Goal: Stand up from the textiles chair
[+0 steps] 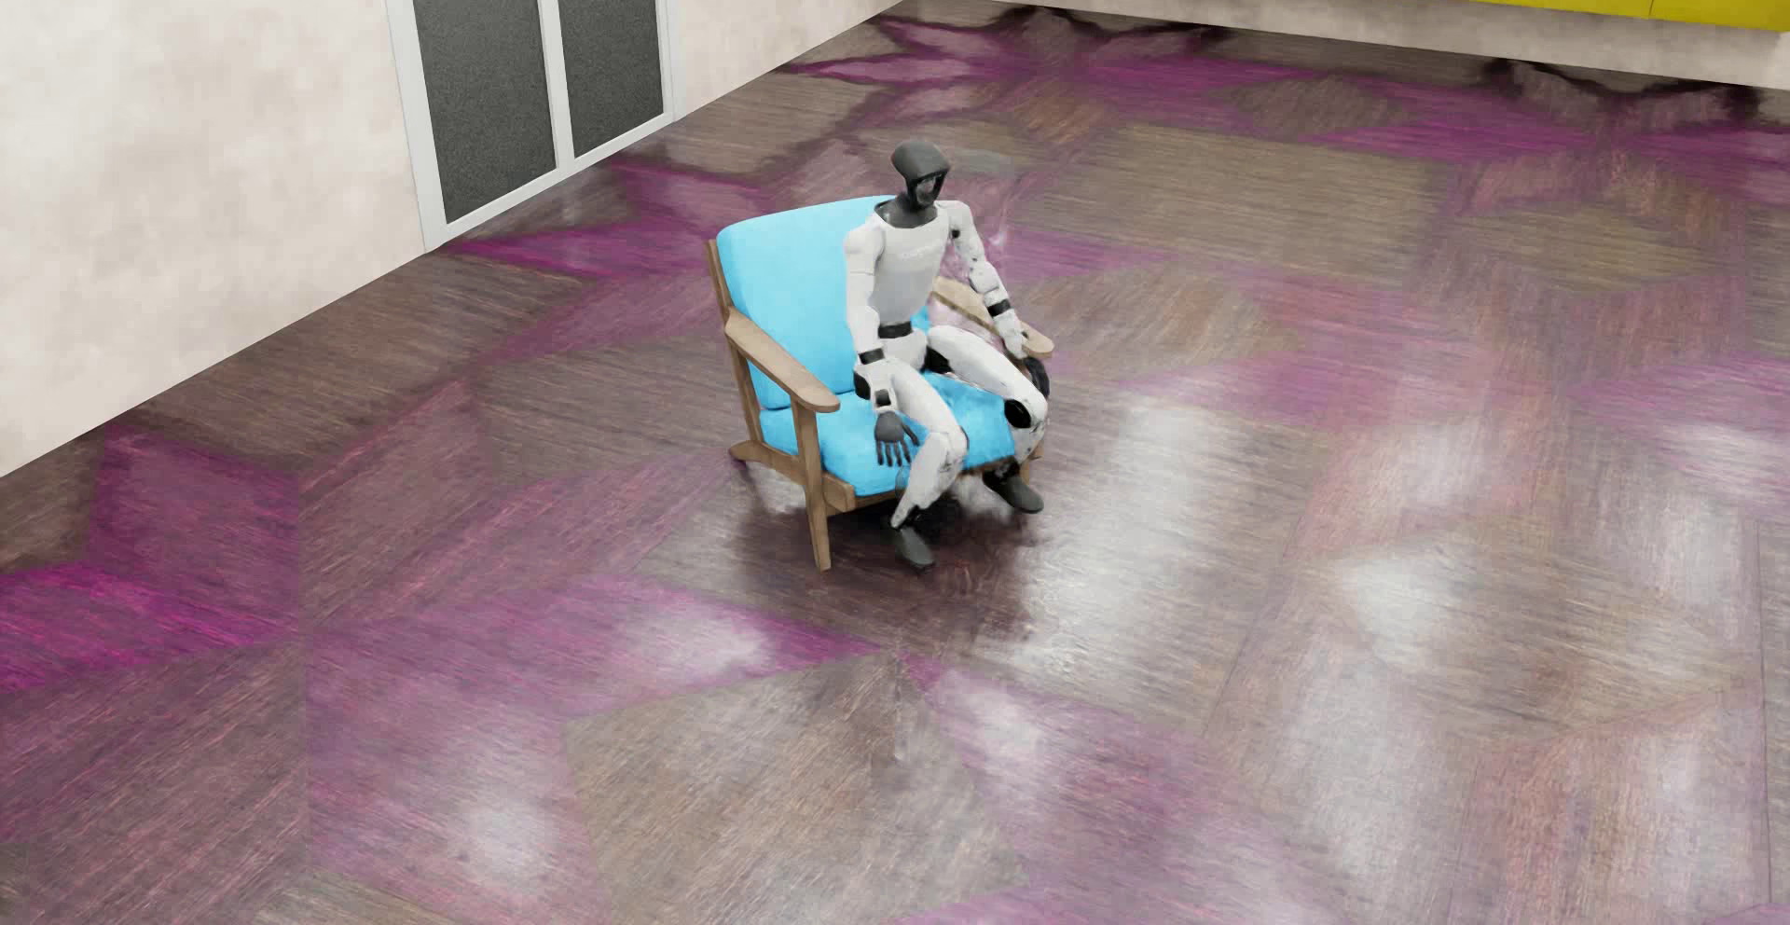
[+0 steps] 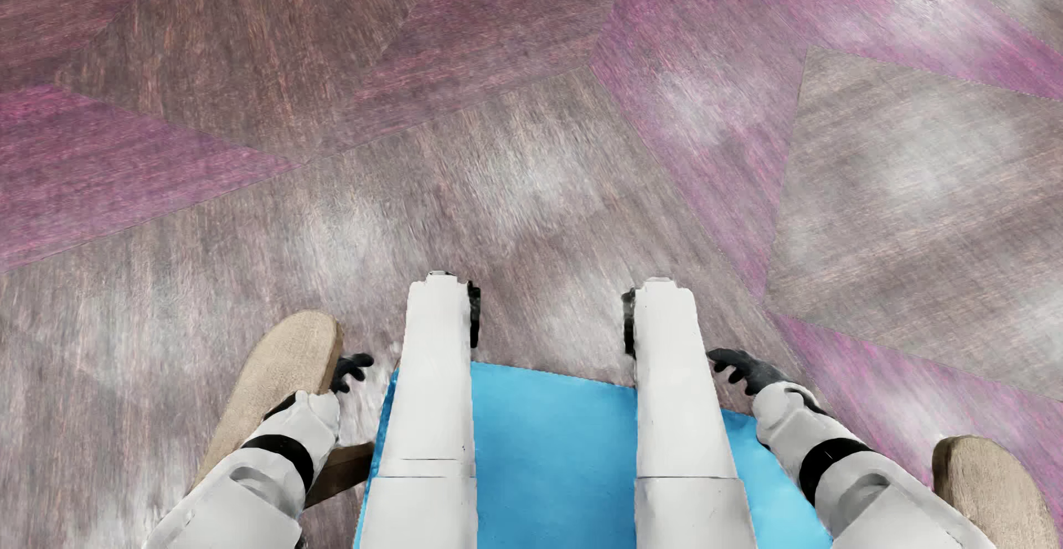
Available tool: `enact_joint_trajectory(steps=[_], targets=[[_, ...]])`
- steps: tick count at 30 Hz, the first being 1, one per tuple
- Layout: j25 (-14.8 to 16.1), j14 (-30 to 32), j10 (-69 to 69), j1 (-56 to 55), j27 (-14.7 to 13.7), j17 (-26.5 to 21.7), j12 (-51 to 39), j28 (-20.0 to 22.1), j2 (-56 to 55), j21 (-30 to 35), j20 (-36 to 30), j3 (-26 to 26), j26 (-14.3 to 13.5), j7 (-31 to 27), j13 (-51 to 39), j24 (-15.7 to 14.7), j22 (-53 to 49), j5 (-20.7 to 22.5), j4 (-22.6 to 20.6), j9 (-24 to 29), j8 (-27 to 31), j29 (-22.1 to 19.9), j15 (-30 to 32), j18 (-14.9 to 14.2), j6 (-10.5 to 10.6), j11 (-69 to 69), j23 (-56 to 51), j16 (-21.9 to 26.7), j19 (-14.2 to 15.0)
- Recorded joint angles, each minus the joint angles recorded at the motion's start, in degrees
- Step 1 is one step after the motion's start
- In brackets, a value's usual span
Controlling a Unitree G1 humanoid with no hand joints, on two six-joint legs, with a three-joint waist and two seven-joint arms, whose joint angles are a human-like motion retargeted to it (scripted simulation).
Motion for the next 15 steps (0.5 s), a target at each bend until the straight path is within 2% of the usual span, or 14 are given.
enact_joint_trajectory(steps=[9, 14, 15], targets=[[0.31, -0.02, -0.09, -1.08, -0.16, -0.22, -1.23, 0.96, -1.06, -0.07, -0.36, -0.05, -0.37, -0.08, -1.56, 0.09, -0.41, 0.08, -0.37, 0.78, 0.14, -0.90, -0.07, 0.13, 0.14, -0.05, 0.36, 0.10, 0.28], [0.75, -0.25, 0.06, -3.45, -0.51, -0.31, -3.53, 1.93, -3.39, -0.02, 0.12, -0.30, -1.12, -0.32, -4.49, -0.50, -0.10, -0.03, -0.55, 3.20, 0.42, -1.51, -0.37, -0.10, 0.37, -0.01, 0.83, 0.41, 1.44], [-0.08, -0.34, 0.10, -4.29, -0.71, -0.72, -4.15, 2.09, -4.25, 0.14, 0.12, -0.30, -1.35, -0.40, -4.62, -0.67, -0.13, -0.12, -0.57, 3.73, 0.56, -1.63, -0.59, -0.30, 0.36, 0.06, -0.19, 0.54, 1.72]])
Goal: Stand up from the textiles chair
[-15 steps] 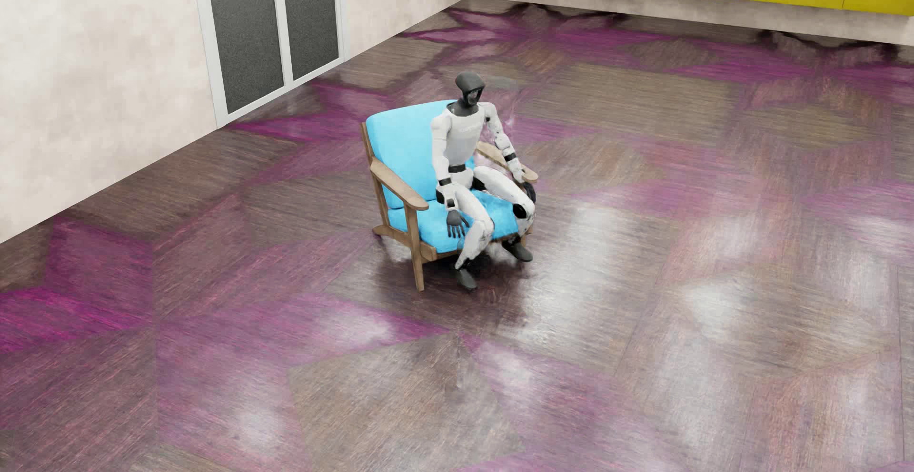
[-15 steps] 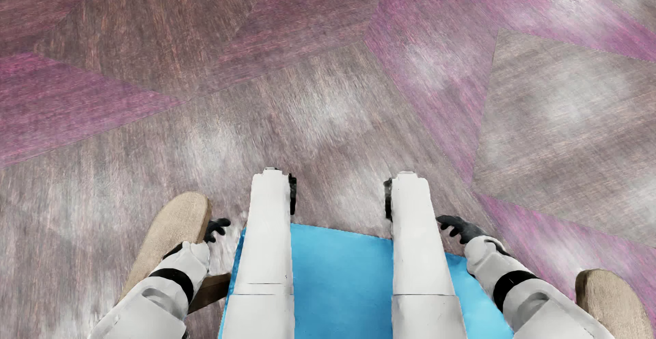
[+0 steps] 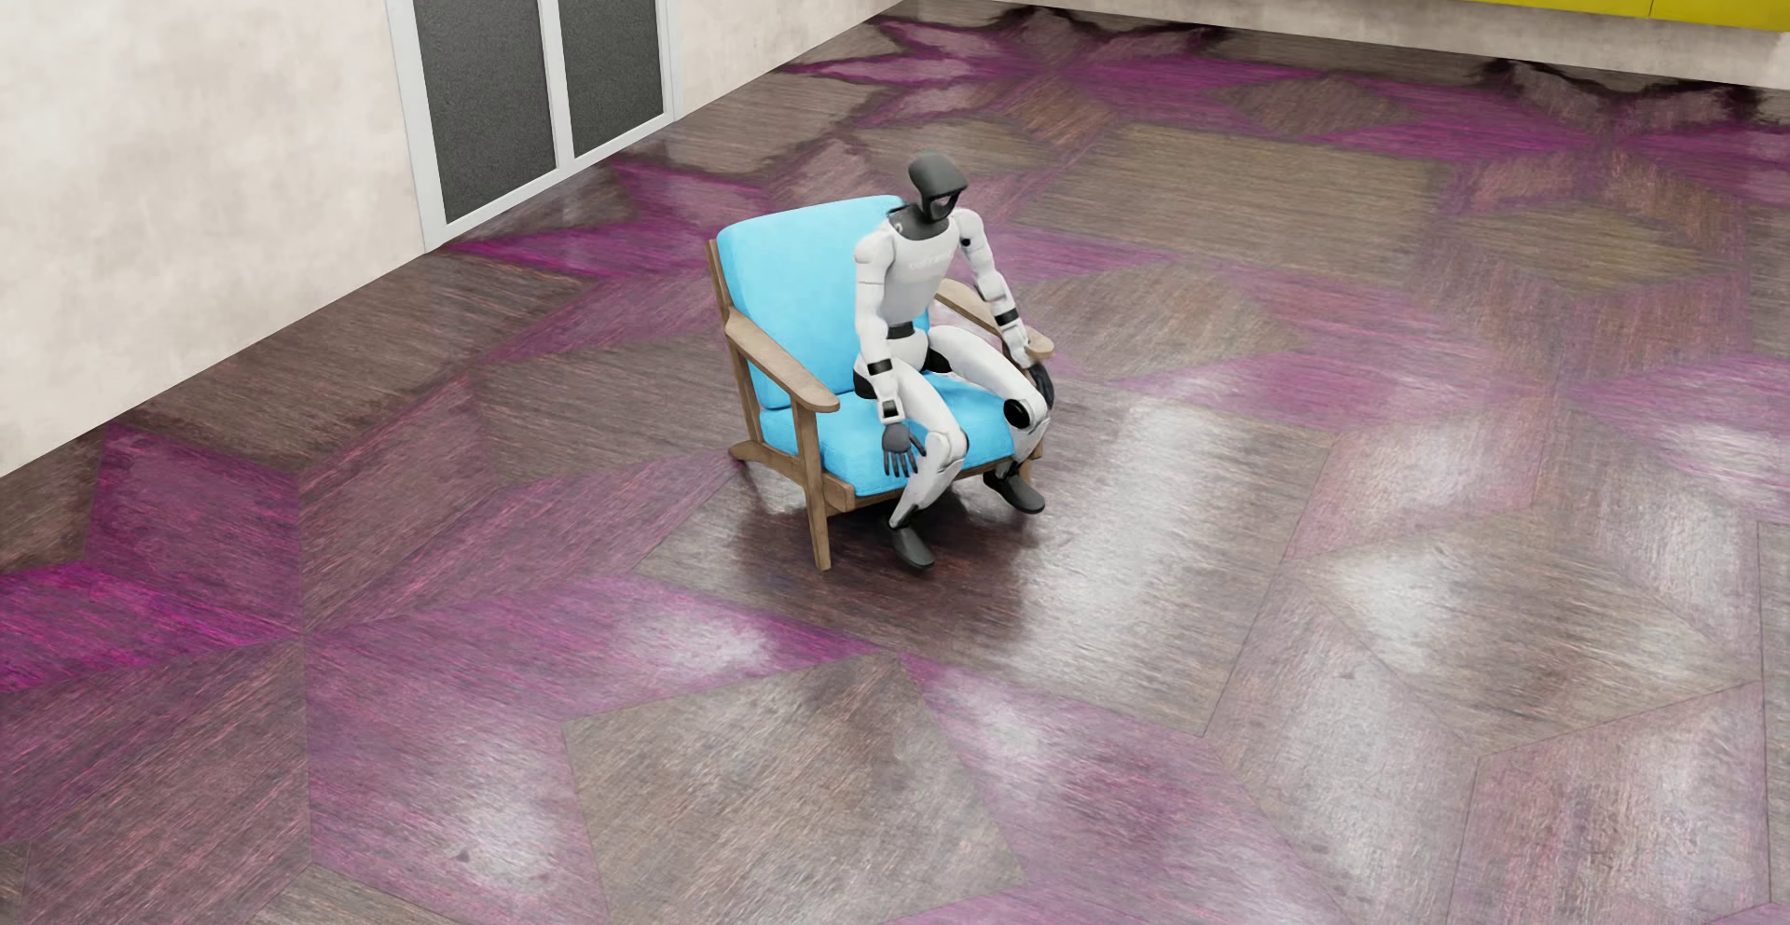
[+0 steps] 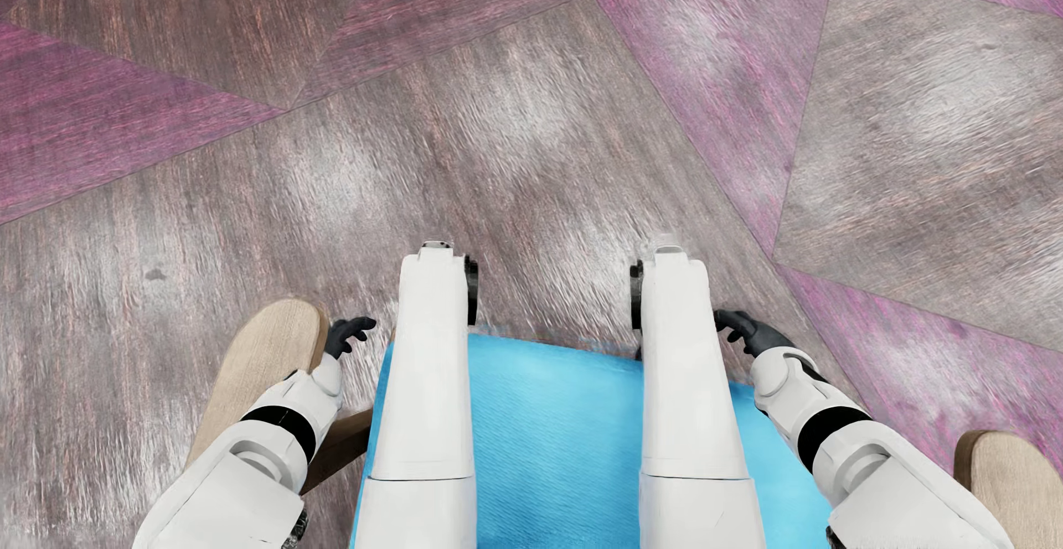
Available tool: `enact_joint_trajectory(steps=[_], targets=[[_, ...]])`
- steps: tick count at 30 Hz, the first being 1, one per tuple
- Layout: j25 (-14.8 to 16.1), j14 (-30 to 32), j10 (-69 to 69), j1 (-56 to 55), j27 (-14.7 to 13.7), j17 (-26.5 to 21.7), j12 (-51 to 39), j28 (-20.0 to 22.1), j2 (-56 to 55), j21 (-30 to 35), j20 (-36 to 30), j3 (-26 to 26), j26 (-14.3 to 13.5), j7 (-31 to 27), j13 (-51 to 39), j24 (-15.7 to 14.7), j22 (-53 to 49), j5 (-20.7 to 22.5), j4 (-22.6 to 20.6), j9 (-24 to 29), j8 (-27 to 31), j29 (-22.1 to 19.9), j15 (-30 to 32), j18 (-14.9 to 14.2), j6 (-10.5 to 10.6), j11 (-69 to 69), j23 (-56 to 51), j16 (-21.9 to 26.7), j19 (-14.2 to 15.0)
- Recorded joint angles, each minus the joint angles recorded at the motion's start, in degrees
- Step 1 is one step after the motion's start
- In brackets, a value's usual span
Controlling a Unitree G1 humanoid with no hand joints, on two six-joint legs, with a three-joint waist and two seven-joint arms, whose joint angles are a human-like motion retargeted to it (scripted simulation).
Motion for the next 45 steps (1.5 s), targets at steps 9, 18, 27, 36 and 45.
enact_joint_trajectory(steps=[9, 18, 27, 36, 45], targets=[[0.87, -3.09, -4.81, -5.98, -1.91, -1.01, -4.51, 1.72, -5.23, -0.01, -4.81, -0.26, -1.68, -0.49, -5.43, -1.68, -0.56, -0.21, -0.33, 2.57, 0.36, -0.69, -6.12, -0.84, 0.79, -4.77, 0.02, 1.97, 2.25], [-1.06, -2.07, -38.29, 21.62, -1.82, -2.04, 13.19, 0.67, 21.56, -5.03, -1.06, -0.25, -1.65, 5.10, 9.19, 1.32, -1.35, -0.34, 0.63, -8.58, -4.18, -0.35, -2.94, 1.03, 0.51, -39.52, -0.41, 1.61, 0.90], [-4.65, 9.41, -83.68, 61.70, -1.41, -5.62, 32.39, -1.07, 42.04, -10.29, 7.01, -1.81, -2.15, 13.11, 24.00, 1.94, -0.21, -4.53, 1.93, -21.70, -7.93, 3.61, 15.53, -1.27, -0.26, -61.47, -0.17, 3.61, 12.82], [-5.51, 8.75, -91.41, 81.99, -1.03, -5.98, 31.67, 0.97, 47.93, -11.64, 11.13, -2.36, -4.31, 19.53, 25.58, 0.02, -0.51, -6.09, 8.46, -26.82, -11.73, 5.50, 18.85, -7.07, 1.36, -84.13, 1.82, 4.12, 7.30], [-5.62, 14.85, -57.11, 52.16, -1.02, -8.64, 35.43, -0.10, 68.10, -5.13, 18.60, 5.20, -3.02, 9.43, 23.28, 1.91, -0.96, 0.46, 4.20, -24.25, -13.50, 2.80, 14.80, -7.14, 1.95, -94.26, 0.46, 0.01, -2.15]])
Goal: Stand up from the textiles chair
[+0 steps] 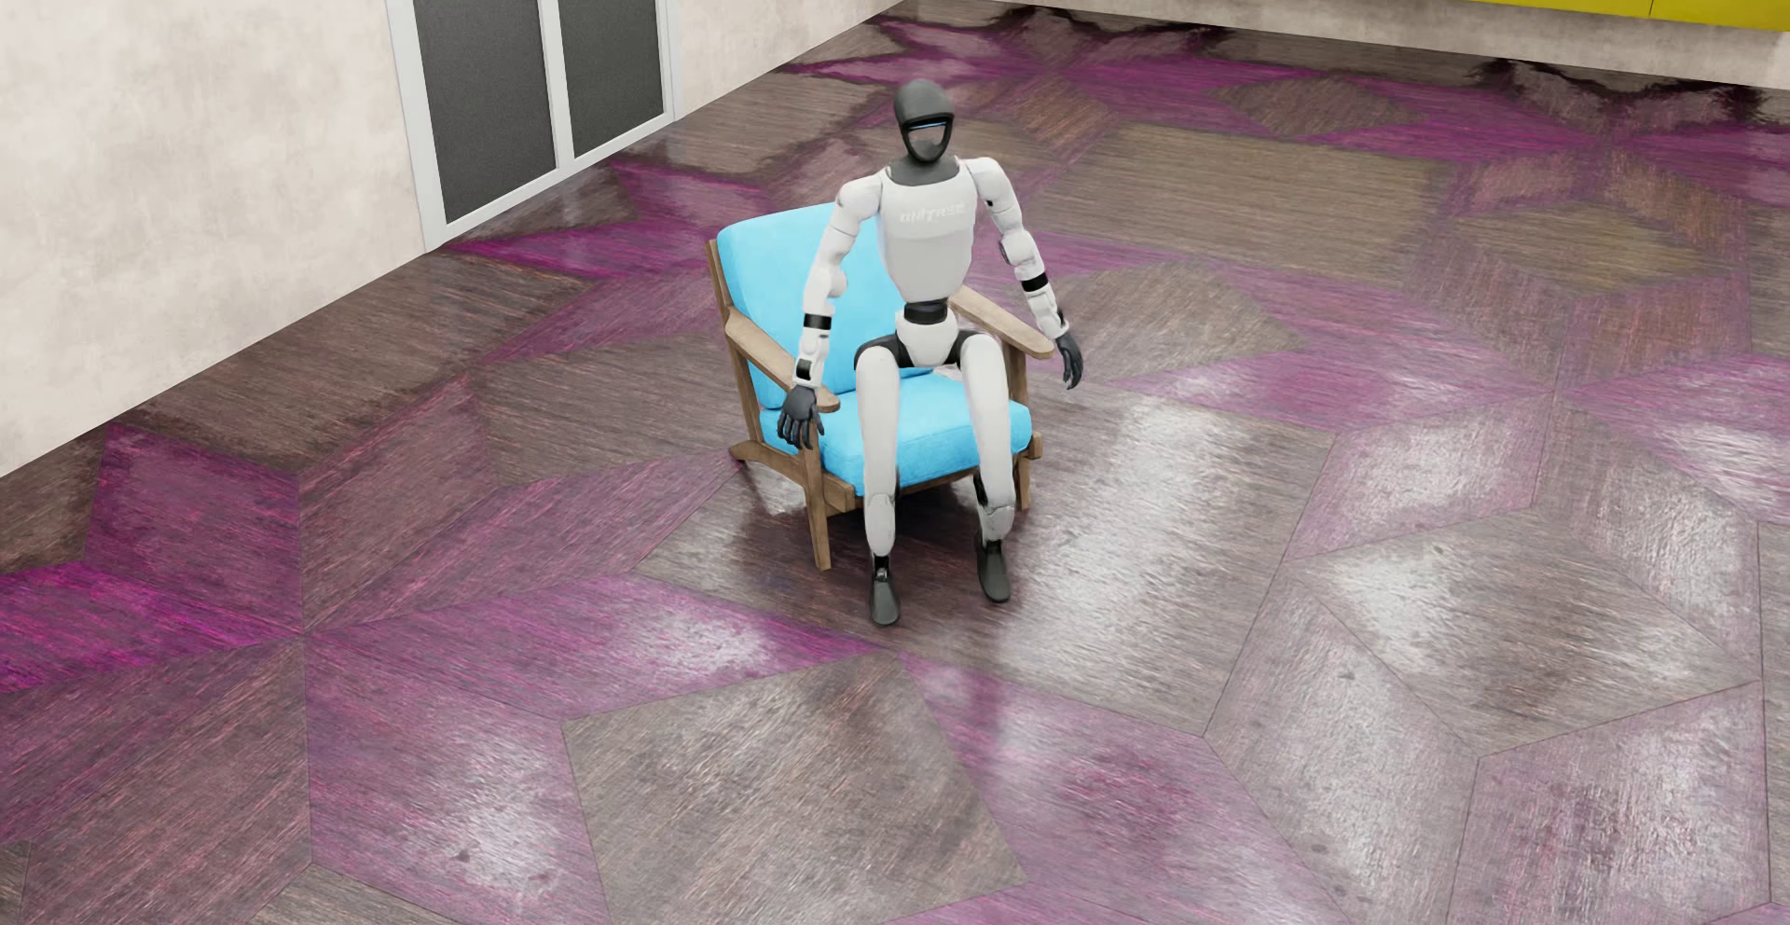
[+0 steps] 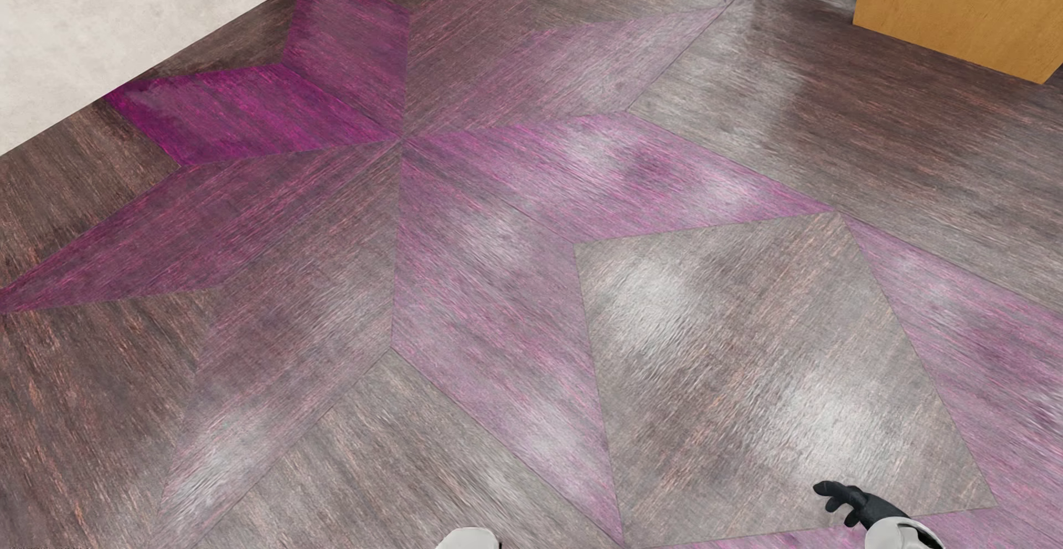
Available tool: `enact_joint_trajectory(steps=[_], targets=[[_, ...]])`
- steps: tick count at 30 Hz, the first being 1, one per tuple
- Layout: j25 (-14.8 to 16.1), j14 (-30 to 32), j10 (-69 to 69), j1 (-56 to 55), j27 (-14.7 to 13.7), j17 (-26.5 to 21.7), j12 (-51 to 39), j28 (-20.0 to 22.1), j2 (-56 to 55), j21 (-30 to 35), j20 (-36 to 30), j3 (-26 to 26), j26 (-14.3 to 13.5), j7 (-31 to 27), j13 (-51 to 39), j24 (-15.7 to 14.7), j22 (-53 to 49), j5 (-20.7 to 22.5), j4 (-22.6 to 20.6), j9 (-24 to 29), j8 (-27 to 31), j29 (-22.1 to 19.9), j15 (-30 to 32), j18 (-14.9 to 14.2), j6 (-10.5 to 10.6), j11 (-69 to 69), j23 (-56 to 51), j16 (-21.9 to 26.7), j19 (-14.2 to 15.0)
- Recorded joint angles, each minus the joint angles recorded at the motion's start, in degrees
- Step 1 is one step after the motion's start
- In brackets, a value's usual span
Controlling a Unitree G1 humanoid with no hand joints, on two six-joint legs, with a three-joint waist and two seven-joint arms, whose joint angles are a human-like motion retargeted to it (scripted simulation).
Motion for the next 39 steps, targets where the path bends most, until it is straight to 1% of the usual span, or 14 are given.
enact_joint_trajectory(steps=[4, 7, 8, 10, 11, 13, 16, 20, 23, 28, 32, 33, 36, 39], targets=[[1.55, 8.12, -33.38, -2.94, -1.26, -1.50, 1.64, 0.35, 8.34, 1.45, 0.86, 2.03, -0.12, 0.40, -0.26, -1.80, 2.21, 0.95, -7.06, -0.40, -0.95, -0.60, -3.78, 1.25, 0.25, -3.17, 0.50, -1.37, -0.28], [0.17, 9.42, -35.99, 0.93, -0.92, 0.24, 4.74, -0.47, 12.39, 0.26, 2.16, 1.81, 0.87, 3.03, 0.60, -1.86, 3.15, 2.46, -5.98, -2.33, -1.76, 0.51, -4.48, 0.48, -0.04, 2.85, 0.84, 0.47, 0.22], [0.47, 10.45, -36.20, 2.93, -0.86, 1.05, 5.31, -0.08, 11.89, -0.76, 2.11, 1.13, 1.14, 3.02, 1.24, -2.43, 3.67, 1.60, -5.96, -2.82, -2.06, -0.16, -3.64, 1.30, -0.84, 9.33, 0.63, 1.13, 2.54], [2.61, 9.03, -34.20, 7.37, -0.18, 1.80, 4.72, -0.20, 6.17, -2.19, 0.61, -0.50, 1.71, 1.95, 2.85, -3.66, 4.59, -3.14, -6.67, -2.52, -2.75, -0.03, 5.92, 3.73, -1.90, 29.77, 0.42, 1.47, 15.36], [3.46, 6.99, -33.81, 9.99, 0.18, 2.02, 4.33, 0.36, 2.03, -1.81, 0.38, -1.30, 1.74, 2.47, 2.98, -4.56, 3.53, -5.45, -6.63, -1.89, -2.80, 0.74, 9.38, 5.44, -2.37, 40.21, 0.27, 1.75, 17.99], [3.54, 4.66, -33.71, 14.51, 0.45, 2.69, 2.45, 1.95, -4.28, -0.98, 0.29, -2.87, 0.66, 2.87, 3.15, -4.61, 2.32, -7.23, -5.91, -0.76, -1.50, -0.01, 4.74, 5.75, -2.26, 49.06, 1.34, 1.71, 14.65], [4.28, 1.73, -33.83, 17.64, 0.40, 3.49, 1.15, 3.86, -9.42, -3.70, -2.22, -4.39, -0.76, 2.13, 5.09, -5.12, -0.60, -8.31, -3.27, -2.44, 0.83, 0.74, 1.58, 3.45, -2.05, 36.39, 1.63, 1.99, 11.77], [4.47, -3.42, -26.11, 14.31, 0.33, 3.24, -0.72, 4.13, -9.26, -5.50, -7.22, -4.15, -1.52, -0.65, 7.15, -4.71, -1.32, -10.03, 0.62, -4.45, 6.51, 0.61, 10.51, 0.53, -2.91, 7.20, 2.15, 2.26, 9.59], [4.08, -3.29, -25.37, 12.72, 0.02, 2.46, -1.13, 3.91, -8.75, -6.20, -8.71, -3.63, -1.69, -3.03, 7.62, -4.69, -0.36, -11.94, 3.08, -5.21, 7.68, 0.84, 15.45, -1.62, -3.52, 4.82, 1.71, 1.88, 12.11], [2.39, 4.08, -24.53, 5.04, -1.61, 0.16, -3.01, 2.66, -3.75, -7.15, -7.97, -2.54, -1.66, -5.19, 6.82, -3.30, 2.72, -9.04, 7.55, -5.44, 4.94, 0.48, 2.44, -5.55, -2.42, 2.96, 0.14, 1.05, 8.76], [3.39, 3.20, -22.70, 3.27, -1.91, -0.41, -3.27, -2.21, -1.49, -9.56, -10.65, -2.72, 0.22, -2.35, 6.39, 0.52, 4.22, -7.13, 5.33, -5.62, 2.90, -0.37, 1.26, -3.68, -1.52, -0.30, 0.26, 0.23, 7.54], [4.07, 1.63, -23.60, 4.24, -2.12, -0.74, -4.28, 0.25, -1.07, -8.44, -11.46, -2.44, -1.42, -1.60, 6.78, 1.45, 5.51, -7.29, 4.16, -5.11, 2.56, 0.37, 0.65, -4.25, -1.00, -0.62, -0.08, -0.53, 9.79], [5.07, 0.52, -27.96, 6.83, -2.25, 0.79, -4.44, 1.09, -0.43, -8.51, -11.54, -2.44, -1.92, -0.32, 7.29, 0.79, 5.30, -6.26, 1.99, -5.50, 2.03, -0.08, 1.14, -2.10, -0.51, -2.03, 1.49, -0.29, 7.98], [5.59, 3.52, -33.78, 8.95, -2.95, 2.62, -3.76, 2.95, -1.36, -8.08, -11.86, -2.97, -2.24, 0.54, 8.28, 0.22, 4.79, -5.99, 1.22, -5.23, 1.81, -1.01, 1.49, -2.33, -0.12, -1.72, 0.73, 0.24, 6.69]])
